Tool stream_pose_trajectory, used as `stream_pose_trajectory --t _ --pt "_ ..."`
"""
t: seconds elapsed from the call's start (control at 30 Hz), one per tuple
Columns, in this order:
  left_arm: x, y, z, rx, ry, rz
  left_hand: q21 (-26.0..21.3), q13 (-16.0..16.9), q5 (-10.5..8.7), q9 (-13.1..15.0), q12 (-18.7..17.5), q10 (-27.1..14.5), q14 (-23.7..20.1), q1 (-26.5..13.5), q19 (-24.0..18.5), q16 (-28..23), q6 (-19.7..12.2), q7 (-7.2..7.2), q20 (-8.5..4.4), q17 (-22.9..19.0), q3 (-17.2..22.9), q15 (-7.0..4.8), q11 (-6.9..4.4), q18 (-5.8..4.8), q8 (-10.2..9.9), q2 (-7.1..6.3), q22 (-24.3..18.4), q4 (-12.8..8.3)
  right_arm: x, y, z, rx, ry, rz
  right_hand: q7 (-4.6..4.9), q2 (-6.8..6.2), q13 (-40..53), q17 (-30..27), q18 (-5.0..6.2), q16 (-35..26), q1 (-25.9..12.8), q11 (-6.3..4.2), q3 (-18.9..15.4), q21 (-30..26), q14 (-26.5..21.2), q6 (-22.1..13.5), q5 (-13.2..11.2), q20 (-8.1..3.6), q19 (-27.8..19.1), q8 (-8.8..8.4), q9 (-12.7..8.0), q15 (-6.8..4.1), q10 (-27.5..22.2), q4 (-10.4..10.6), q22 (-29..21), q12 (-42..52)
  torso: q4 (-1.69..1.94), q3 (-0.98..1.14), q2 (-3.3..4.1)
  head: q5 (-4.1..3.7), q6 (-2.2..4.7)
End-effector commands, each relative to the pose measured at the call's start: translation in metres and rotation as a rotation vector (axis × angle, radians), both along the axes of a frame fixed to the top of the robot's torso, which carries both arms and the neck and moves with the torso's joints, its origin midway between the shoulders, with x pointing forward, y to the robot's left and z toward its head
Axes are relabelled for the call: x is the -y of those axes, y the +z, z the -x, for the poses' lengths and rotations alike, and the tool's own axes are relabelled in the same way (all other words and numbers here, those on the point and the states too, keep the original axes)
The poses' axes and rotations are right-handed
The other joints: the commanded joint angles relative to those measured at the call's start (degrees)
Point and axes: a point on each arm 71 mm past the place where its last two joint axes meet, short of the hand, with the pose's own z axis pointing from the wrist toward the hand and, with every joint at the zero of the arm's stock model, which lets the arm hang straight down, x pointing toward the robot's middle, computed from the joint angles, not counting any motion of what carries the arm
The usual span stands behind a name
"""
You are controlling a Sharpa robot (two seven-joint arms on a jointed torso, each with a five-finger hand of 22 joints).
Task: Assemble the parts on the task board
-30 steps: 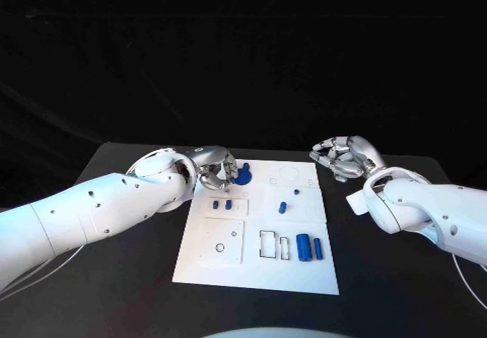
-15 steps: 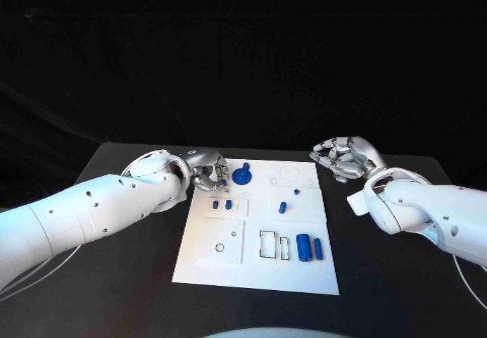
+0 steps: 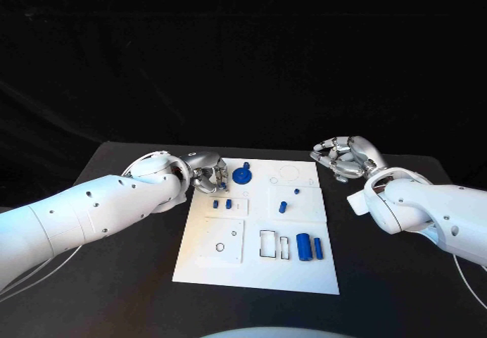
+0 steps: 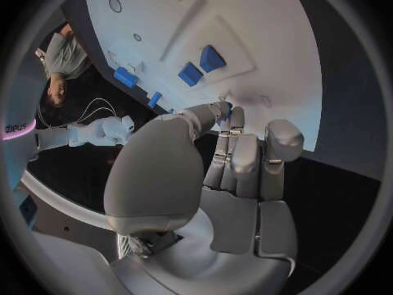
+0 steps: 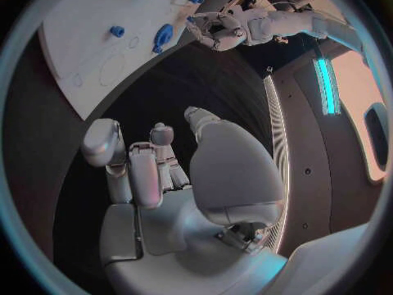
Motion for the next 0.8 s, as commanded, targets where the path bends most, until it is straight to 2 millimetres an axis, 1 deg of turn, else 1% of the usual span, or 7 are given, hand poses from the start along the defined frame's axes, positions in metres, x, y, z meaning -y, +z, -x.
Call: stream_pose_trajectory --t 0.03,0.17,0.37,0.57,0.8 --pt "0.0018 -0.0014 0.0009 -0.023 -0.006 0.0 0.1 -0.1 -0.01 0.0 -0.4 0.3 0.0 -0.5 0.1 -0.1 0.6 0.02 -0.06 0.0 -0.3 0.01 -0.05 -0.85 -0.2 0.04 0.0 0.0 -0.0011 0.0004 0.0005 0.008 0.01 0.001 -0.15 0.26 0.0 0.0 0.86 -0.3 0.3 -0.19 -0.3 -0.3 0.4 -0.1 0.3 0.0 -0.2 0.36 0.1 0.14 -0.1 0.1 -0.1 -0.3 0.03 0.02 0.01 -0.02 -0.03" --pt "0.0024 -0.0018 0.001 -0.025 -0.008 0.0 0.0 -0.1 0.0 0.0 -0.4 0.3 -0.1 -0.6 0.0 -0.1 0.6 0.01 -0.06 -0.2 -0.3 0.01 -0.06 -0.84 -0.3 0.07 0.0 0.1 -0.0013 0.0004 0.0005 0.008 0.011 0.001 -0.15 0.26 0.0 0.0 0.86 -0.3 0.3 -0.19 -0.3 -0.3 0.4 -0.1 0.3 0.0 -0.2 0.36 0.1 0.14 -0.1 0.1 -0.1 -0.3 0.07 0.02 -0.01 -0.02 -0.02" --pt "0.0051 -0.0032 0.0015 -0.028 -0.014 0.0 0.0 -0.1 0.0 0.0 -0.4 0.3 -0.1 -0.6 0.0 -0.1 0.6 0.01 -0.06 -0.2 -0.3 0.01 -0.06 -0.84 -0.3 0.07 0.0 0.1 -0.0014 0.0005 0.0005 0.009 0.011 0.001 -0.15 0.26 0.0 0.0 0.86 -0.3 0.3 -0.19 -0.3 -0.3 0.4 -0.1 0.3 0.0 -0.2 0.36 0.1 0.14 -0.1 0.1 -0.1 -0.3 0.01 -0.02 0.05 -0.01 -0.01" --pt "0.007 -0.0048 0.0022 -0.033 -0.017 -0.001 0.0 -0.1 -0.01 0.1 -0.5 0.4 -0.1 -0.7 0.0 -0.1 0.7 -0.01 -0.08 -0.1 -0.4 0.0 -0.07 -0.83 -0.3 0.1 0.0 0.1 -0.0013 0.0005 0.0005 0.009 0.011 0.001 -0.15 0.26 0.0 0.0 0.86 -0.3 0.3 -0.19 -0.3 -0.3 0.4 -0.1 0.3 0.0 -0.2 0.36 0.1 0.14 -0.1 0.1 -0.1 -0.3 -0.04 -0.01 0.03 -0.04 -0.06" --pt "0.0071 -0.0064 0.0024 -0.044 -0.016 -0.008 0.0 -0.1 -0.02 0.1 -0.5 0.4 -0.1 -0.8 0.0 -0.2 0.7 -0.02 -0.1 -0.3 -0.5 0.0 -0.08 -0.82 -0.3 0.08 -0.1 0.1 -0.0012 0.0005 0.0005 0.009 0.01 0.001 -0.15 0.26 0.0 0.0 0.86 -0.3 0.3 -0.19 -0.3 -0.3 0.4 -0.1 0.3 0.0 -0.2 0.36 0.1 0.14 -0.1 0.1 -0.1 -0.3 0.08 0.01 0.0 -0.13 -0.16"
